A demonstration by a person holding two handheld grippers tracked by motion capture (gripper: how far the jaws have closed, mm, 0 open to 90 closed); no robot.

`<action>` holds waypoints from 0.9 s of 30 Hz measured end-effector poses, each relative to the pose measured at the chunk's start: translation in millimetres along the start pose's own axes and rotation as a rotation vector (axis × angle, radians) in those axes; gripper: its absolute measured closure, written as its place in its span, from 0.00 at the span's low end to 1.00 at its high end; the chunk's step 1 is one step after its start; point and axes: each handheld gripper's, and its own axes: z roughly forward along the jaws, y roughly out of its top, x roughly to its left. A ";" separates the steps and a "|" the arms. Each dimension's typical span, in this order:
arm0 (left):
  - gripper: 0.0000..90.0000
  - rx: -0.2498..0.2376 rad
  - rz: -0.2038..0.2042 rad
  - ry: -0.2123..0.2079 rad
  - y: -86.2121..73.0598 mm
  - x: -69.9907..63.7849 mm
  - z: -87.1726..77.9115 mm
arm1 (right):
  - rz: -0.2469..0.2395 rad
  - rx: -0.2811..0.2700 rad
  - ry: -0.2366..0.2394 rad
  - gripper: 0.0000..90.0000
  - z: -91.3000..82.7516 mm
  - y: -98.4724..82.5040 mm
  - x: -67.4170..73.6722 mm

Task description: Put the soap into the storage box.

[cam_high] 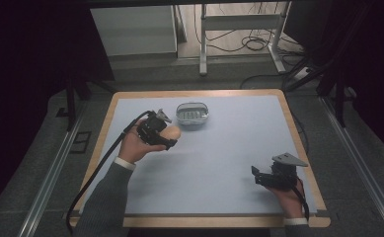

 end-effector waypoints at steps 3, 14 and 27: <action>0.36 -0.004 -0.007 -0.011 1.8 1.2 1.2 | -0.002 0.002 0.001 0.08 0.2 -0.3 -0.5; 0.36 0.003 0.006 -0.004 11.6 2.9 4.7 | 0.000 0.006 -0.003 0.08 0.8 -0.9 -0.8; 0.36 0.009 -0.010 -0.026 13.9 11.3 13.2 | 0.003 0.006 -0.003 0.08 1.7 -1.1 -0.6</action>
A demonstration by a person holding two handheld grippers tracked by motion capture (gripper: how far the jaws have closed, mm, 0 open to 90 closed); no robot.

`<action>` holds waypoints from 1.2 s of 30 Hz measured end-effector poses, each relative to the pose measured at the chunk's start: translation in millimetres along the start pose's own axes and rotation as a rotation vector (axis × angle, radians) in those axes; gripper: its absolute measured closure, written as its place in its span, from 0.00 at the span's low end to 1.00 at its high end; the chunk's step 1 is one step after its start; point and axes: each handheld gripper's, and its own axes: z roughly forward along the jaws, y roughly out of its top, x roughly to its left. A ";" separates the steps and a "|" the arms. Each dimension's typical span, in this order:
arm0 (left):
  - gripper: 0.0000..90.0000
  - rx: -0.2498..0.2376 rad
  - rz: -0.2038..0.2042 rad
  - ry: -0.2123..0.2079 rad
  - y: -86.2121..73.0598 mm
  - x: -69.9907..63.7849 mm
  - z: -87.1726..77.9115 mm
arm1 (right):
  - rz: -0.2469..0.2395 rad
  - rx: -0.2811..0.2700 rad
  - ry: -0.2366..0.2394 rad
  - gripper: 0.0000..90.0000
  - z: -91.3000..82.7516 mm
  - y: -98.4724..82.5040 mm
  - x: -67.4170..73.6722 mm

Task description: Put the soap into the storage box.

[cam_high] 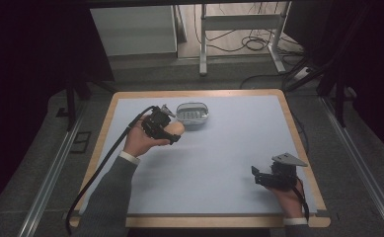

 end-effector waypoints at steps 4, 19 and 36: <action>0.36 -0.006 -0.010 -0.023 1.0 3.6 3.2 | 0.000 0.003 -0.002 0.08 0.5 -0.2 0.3; 0.36 0.013 0.028 -0.005 23.7 5.0 6.9 | 0.006 0.001 -0.005 0.08 -0.3 -0.5 -2.3; 0.36 0.009 0.020 0.006 34.6 12.0 9.2 | 0.006 0.005 -0.004 0.08 -0.4 -0.5 -3.1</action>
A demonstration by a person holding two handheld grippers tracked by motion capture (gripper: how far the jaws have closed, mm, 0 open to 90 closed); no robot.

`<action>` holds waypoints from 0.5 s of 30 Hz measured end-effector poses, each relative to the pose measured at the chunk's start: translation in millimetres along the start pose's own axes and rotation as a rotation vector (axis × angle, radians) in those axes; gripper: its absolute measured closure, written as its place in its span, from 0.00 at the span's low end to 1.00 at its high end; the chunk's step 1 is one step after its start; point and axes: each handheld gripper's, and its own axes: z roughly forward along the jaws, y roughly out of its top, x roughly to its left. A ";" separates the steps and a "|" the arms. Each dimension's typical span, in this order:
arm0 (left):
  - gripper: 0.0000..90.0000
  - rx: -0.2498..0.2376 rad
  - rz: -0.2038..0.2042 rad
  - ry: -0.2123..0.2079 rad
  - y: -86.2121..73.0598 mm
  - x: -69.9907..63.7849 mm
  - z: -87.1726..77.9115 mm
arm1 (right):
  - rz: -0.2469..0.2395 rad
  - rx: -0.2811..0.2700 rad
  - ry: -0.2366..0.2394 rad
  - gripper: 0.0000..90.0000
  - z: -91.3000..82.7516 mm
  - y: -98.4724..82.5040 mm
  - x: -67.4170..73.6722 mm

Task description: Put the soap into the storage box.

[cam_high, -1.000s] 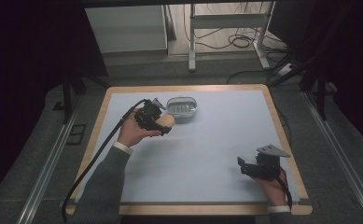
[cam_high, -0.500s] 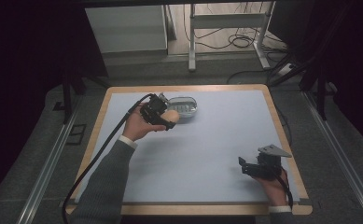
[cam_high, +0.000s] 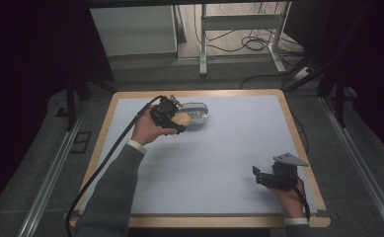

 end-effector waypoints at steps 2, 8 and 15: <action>0.36 0.002 0.000 0.001 0.3 1.3 0.8 | 0.001 0.000 -0.001 0.08 -0.2 0.0 -0.3; 0.36 0.007 -0.012 -0.004 2.0 7.0 4.7 | -0.001 -0.001 -0.001 0.08 0.0 0.2 -0.3; 0.36 0.014 -0.011 -0.006 7.8 11.1 12.9 | -0.001 0.001 -0.002 0.08 0.2 0.1 0.0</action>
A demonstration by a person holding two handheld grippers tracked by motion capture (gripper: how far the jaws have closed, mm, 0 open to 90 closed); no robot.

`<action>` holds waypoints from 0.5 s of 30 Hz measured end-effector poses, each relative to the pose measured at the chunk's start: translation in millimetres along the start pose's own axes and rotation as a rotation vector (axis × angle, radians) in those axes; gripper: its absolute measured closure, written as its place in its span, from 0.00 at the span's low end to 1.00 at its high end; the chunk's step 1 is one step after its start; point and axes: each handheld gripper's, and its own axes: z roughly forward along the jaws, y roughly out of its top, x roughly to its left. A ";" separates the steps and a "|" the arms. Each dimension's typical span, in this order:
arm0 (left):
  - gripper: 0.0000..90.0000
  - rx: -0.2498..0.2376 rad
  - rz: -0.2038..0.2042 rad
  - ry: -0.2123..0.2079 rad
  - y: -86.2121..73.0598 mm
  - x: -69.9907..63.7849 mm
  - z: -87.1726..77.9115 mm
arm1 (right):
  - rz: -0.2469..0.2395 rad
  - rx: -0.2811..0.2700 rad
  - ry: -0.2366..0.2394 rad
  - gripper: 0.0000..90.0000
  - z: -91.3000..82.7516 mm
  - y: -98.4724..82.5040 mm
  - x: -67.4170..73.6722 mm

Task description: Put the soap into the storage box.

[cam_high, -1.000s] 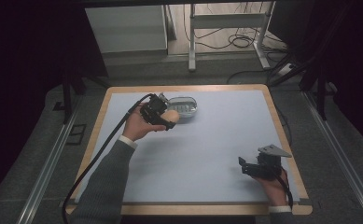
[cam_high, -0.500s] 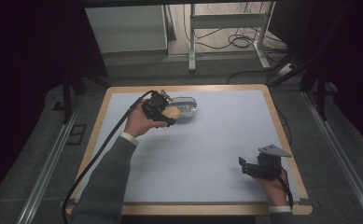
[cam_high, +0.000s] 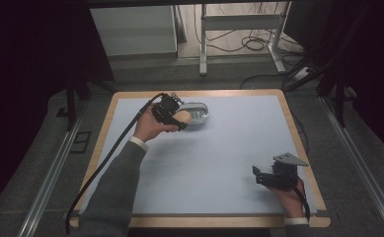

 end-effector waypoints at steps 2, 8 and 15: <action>0.36 0.002 0.000 -0.003 1.1 0.8 2.4 | -0.001 0.000 0.001 0.08 0.1 -0.2 -0.3; 0.36 0.013 -0.004 -0.014 6.3 5.1 10.4 | -0.004 0.002 0.001 0.08 0.9 0.0 0.7; 0.36 0.025 0.001 -0.015 10.9 9.9 16.3 | 0.001 0.001 0.000 0.08 0.5 -0.3 -0.7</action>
